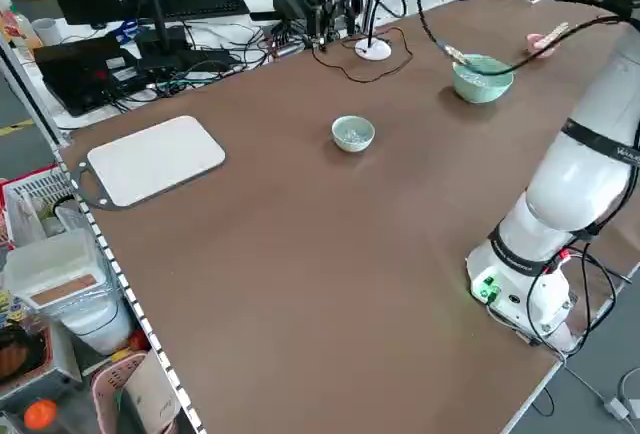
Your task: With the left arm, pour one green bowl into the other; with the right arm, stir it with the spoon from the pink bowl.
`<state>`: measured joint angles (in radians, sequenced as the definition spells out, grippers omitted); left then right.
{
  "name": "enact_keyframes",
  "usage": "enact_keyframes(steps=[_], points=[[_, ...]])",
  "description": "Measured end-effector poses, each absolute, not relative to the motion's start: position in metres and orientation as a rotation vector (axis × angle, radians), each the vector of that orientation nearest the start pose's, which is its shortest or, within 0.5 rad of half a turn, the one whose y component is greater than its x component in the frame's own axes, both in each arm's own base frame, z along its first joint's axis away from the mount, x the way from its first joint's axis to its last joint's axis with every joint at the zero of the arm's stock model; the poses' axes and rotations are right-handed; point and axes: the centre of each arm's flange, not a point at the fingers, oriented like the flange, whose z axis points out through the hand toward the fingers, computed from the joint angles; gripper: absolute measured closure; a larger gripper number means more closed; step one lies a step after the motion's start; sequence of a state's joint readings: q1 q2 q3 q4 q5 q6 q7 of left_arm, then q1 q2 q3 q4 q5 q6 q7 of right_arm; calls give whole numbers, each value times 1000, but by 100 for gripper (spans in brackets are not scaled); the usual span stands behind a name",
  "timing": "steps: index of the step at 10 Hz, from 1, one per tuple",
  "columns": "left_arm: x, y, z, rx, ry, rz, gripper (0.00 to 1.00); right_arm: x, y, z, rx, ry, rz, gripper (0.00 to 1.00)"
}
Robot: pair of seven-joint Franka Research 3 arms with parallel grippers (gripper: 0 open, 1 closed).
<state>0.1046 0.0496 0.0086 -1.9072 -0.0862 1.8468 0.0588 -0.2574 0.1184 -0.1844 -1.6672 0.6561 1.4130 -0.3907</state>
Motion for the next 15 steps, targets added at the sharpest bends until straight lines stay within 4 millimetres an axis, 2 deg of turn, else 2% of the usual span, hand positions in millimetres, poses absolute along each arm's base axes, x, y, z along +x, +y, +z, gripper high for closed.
enact_keyframes(steps=[3, 5, 6, 8, 9, 12, 13, 14, 15], points=[[532, 48, 378, -3196, -110, 93, 7, 536, -186, 471, -2292, -63, 73, 0], [512, 49, 320, -3188, -124, 66, 10, 527, -214, 428, -2227, -109, 55, 0], [509, 49, 300, -3186, -128, 67, 11, 524, -223, 414, -2208, -110, 58, 1], [512, 51, 272, -3184, -110, 56, 19, 525, -229, 387, -2179, -93, 79, 1], [514, 52, 261, -3182, -112, 38, 19, 525, -233, 371, -2158, -80, 88, 1], [518, 54, 237, -3177, -118, 9, 26, 519, -250, 315, -2107, -70, 107, 2], [519, 54, 229, -3175, -119, -9, 31, 519, -252, 302, -2097, -54, 114, 4], [520, 54, 221, -3173, -119, -16, 33, 520, -252, 292, -2087, -40, 117, 4], [520, 54, 215, -3173, -120, -9, 42, 520, -253, 283, -2077, -25, 119, 5]])
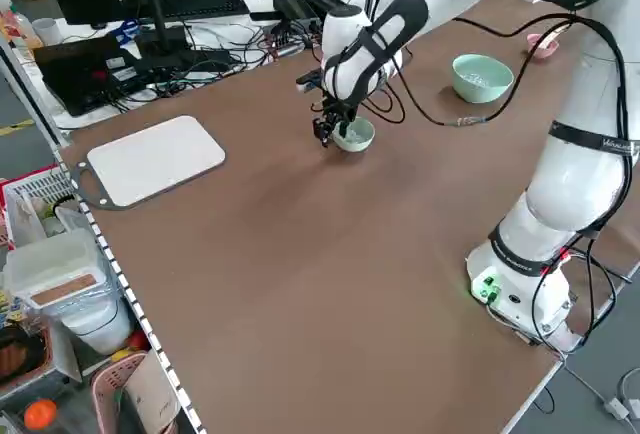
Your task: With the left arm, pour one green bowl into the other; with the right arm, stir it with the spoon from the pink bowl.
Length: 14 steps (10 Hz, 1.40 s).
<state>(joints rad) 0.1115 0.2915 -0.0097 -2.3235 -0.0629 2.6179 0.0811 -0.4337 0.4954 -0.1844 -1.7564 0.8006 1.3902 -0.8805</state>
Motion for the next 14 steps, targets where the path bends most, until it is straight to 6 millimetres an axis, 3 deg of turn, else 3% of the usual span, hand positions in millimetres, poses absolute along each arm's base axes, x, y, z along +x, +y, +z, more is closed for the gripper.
enact_keyframes(steps=[4, 5, 7, 11, 12, 14], points=[[522, 53, 214, -3173, -116, -25, 67, 520, -261, 266, -2093, -3, 104, 7], [523, 53, 214, -3174, -119, -28, 85, 521, -263, 264, -2107, -23, 80, 7], [523, 53, 214, -3183, -145, -31, 88, 520, -268, 247, -2145, -117, 31, 7], [529, 47, 224, -3192, -152, -65, 96, 512, -269, 191, -2149, -221, 18, 8], [532, 44, 234, -3194, -154, -87, 96, 512, -268, 188, -2148, -222, 21, 10], [537, 28, 278, -3202, -210, -118, 96, 515, -262, 184, -2143, -241, 25, 11]])
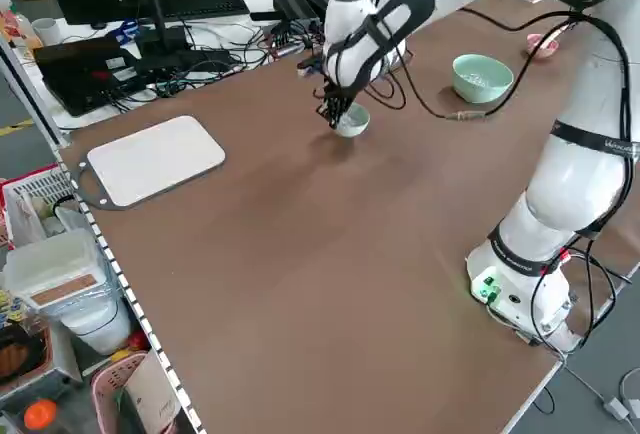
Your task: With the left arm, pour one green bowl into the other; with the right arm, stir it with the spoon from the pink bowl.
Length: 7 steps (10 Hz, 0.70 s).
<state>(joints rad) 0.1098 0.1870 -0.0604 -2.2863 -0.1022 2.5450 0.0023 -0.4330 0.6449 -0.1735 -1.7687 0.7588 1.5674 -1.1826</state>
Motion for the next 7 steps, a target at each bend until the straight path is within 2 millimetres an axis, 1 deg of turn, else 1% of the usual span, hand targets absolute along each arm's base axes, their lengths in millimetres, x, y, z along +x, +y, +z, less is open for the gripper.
enact_keyframes(steps=[1, 2, 3, 4, 5, 7], points=[[538, 9, 306, -3209, -255, -125, 96, 514, -259, 179, -2137, -249, 30, 12], [536, -14, 335, -3213, -309, -101, 96, 512, -257, 173, -2128, -251, 38, 15], [534, -45, 360, -3212, -361, -64, 96, 511, -254, 168, -2119, -261, 40, 19], [533, -79, 382, -3208, -414, -34, 96, 509, -253, 166, -2110, -275, 37, 20], [533, -109, 399, -3204, -453, -10, 96, 507, -251, 164, -2098, -284, 38, 22], [530, -157, 424, -3181, -516, 28, 96, 506, -243, 164, -2057, -293, 42, 26]])
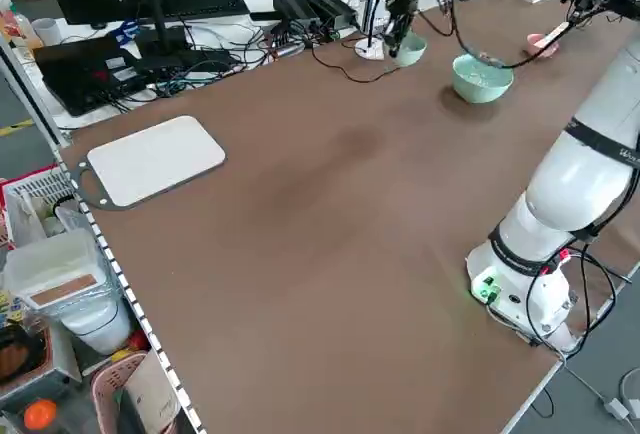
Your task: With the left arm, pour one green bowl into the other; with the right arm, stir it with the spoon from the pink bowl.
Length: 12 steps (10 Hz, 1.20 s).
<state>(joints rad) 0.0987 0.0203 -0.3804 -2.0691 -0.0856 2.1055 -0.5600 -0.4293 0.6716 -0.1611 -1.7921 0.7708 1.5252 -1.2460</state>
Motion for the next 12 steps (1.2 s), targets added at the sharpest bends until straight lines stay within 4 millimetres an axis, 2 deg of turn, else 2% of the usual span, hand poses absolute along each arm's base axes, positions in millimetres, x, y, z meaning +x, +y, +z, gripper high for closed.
enact_keyframes(steps=[3, 4, 5, 6, 9, 12], points=[[519, -224, 437, -3046, -636, 40, 96, 505, -236, 162, -2037, -290, 41, 35], [513, -247, 435, -2989, -657, 48, 96, 506, -235, 162, -2034, -288, 36, 42], [508, -271, 432, -2939, -674, 44, 96, 507, -234, 162, -2031, -286, 31, 44], [502, -296, 427, -2893, -692, 27, 96, 507, -233, 162, -2028, -285, 28, 55], [476, -364, 409, -2763, -706, -23, 96, 507, -233, 163, -2023, -283, 28, 64], [458, -415, 407, -2670, -714, -100, 96, 507, -234, 163, -2024, -282, 26, 74]])
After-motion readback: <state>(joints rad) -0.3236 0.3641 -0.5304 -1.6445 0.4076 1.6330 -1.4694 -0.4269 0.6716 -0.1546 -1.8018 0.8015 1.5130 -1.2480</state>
